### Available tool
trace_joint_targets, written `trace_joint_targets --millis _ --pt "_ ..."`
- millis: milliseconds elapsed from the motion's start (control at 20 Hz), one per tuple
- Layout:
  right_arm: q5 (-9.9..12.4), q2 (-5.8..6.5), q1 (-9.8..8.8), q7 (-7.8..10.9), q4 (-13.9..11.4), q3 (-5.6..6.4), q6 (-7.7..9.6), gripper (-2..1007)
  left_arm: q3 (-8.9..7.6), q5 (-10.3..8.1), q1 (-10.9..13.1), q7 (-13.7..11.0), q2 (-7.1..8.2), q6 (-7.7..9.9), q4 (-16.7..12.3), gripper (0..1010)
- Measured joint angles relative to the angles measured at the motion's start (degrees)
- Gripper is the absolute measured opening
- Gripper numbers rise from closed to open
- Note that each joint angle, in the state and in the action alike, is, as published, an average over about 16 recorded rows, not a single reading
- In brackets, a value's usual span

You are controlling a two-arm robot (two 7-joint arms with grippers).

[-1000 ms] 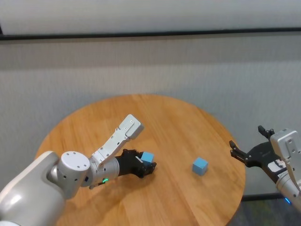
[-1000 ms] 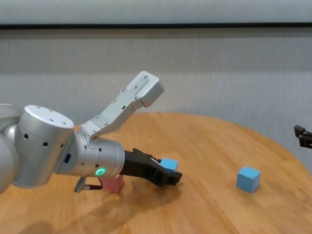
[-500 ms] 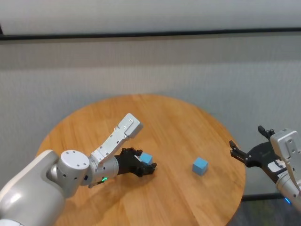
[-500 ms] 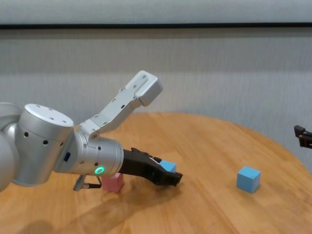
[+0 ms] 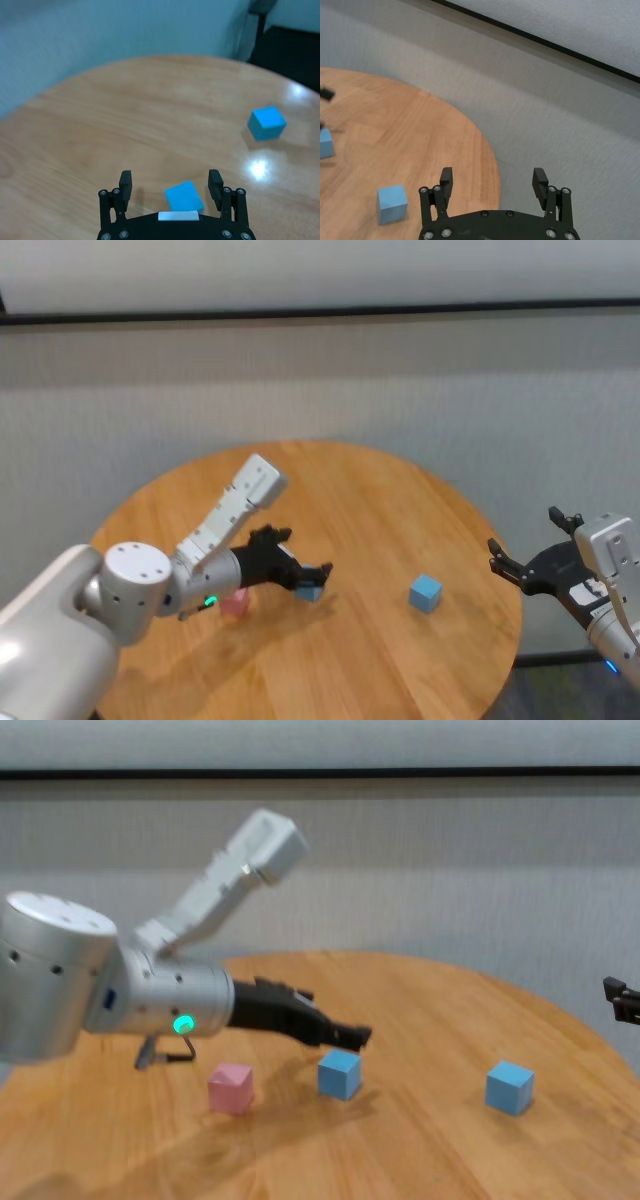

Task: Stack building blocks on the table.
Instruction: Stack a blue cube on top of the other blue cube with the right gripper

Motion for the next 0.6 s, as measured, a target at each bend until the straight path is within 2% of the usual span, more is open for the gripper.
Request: trace_joint_targets --millis 250,600 --pt "0.0 0.0 0.0 0.0 0.0 0.0 0.0 1001 -1.78 -1.9 2.6 -0.3 3.53 0.53 -7.7 993" --pt "0.0 0.0 0.0 0.0 0.0 0.0 0.0 1001 -4.44 -4.89 7.4 -0.8 9.77 1.08 -18.6 1002"
